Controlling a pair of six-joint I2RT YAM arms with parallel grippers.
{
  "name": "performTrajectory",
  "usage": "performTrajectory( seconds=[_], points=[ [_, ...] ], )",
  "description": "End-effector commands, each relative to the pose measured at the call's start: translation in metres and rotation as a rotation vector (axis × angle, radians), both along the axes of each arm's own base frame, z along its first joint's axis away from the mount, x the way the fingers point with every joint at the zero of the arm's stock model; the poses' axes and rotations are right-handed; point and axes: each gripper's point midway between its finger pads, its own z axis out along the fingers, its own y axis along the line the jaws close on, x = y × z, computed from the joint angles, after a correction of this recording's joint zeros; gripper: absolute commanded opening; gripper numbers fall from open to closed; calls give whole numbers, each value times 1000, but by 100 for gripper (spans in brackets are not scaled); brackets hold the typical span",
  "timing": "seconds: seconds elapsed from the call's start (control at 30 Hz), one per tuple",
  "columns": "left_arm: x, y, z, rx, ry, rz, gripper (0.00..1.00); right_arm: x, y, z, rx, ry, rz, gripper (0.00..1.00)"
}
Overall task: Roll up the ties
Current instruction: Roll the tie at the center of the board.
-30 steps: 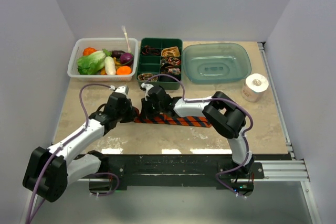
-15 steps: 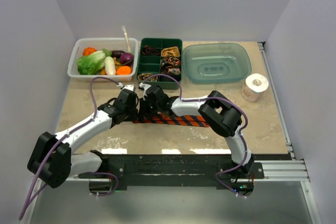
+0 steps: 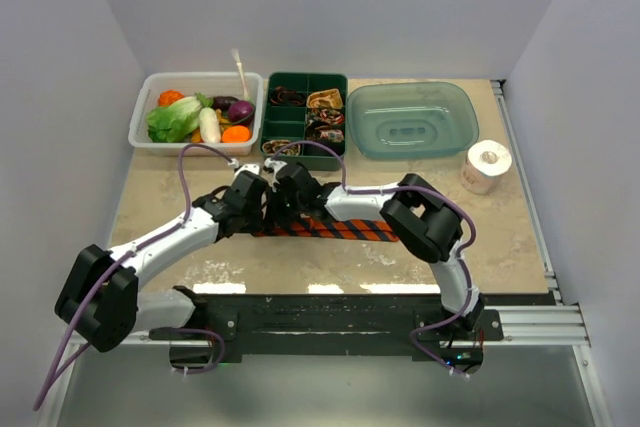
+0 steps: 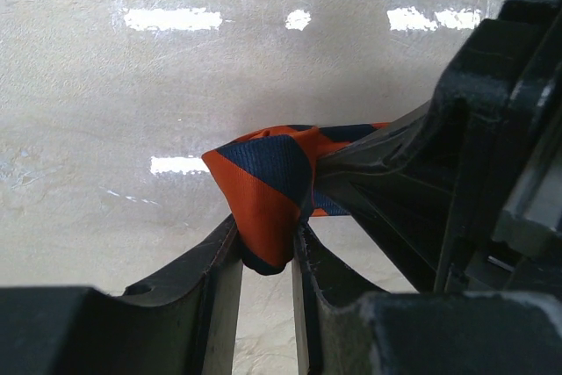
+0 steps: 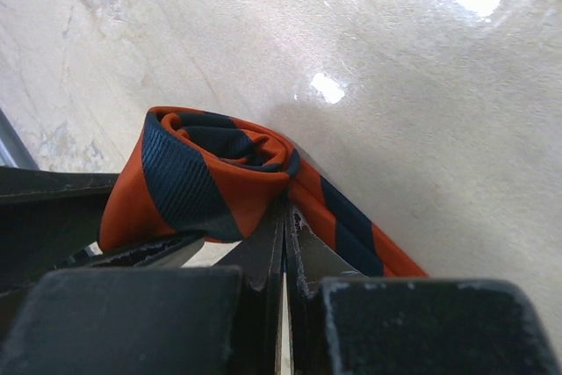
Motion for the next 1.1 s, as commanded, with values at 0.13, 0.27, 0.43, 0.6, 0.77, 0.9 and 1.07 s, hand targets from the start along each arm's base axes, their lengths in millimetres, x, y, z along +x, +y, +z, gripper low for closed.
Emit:
performTrajectory(
  seconds=[0.13, 0.27, 0.43, 0.6, 0.77, 0.9, 1.07],
  points=[
    [7, 0, 12, 38, -23, 7, 0, 19, -21, 50, -2, -105, -64, 0],
    [5, 0, 12, 60, -17, 5, 0, 33, -43, 53, -12, -114, -116, 0],
    [0, -2, 8, 109, 3, -6, 0, 45, -72, 53, -37, -107, -169, 0],
    [-6, -6, 1, 180, 32, -21, 0, 50, -88, 53, -55, -109, -191, 0],
    [-11, -16, -6, 245, 53, -59, 0, 52, -93, 47, -65, -101, -199, 0],
    [-14, -24, -10, 296, 64, -102, 0, 52, -95, 44, -68, -97, -203, 0],
    [-19, -40, -18, 343, 85, -187, 0, 53, -99, 39, -79, -91, -206, 0]
  ],
)
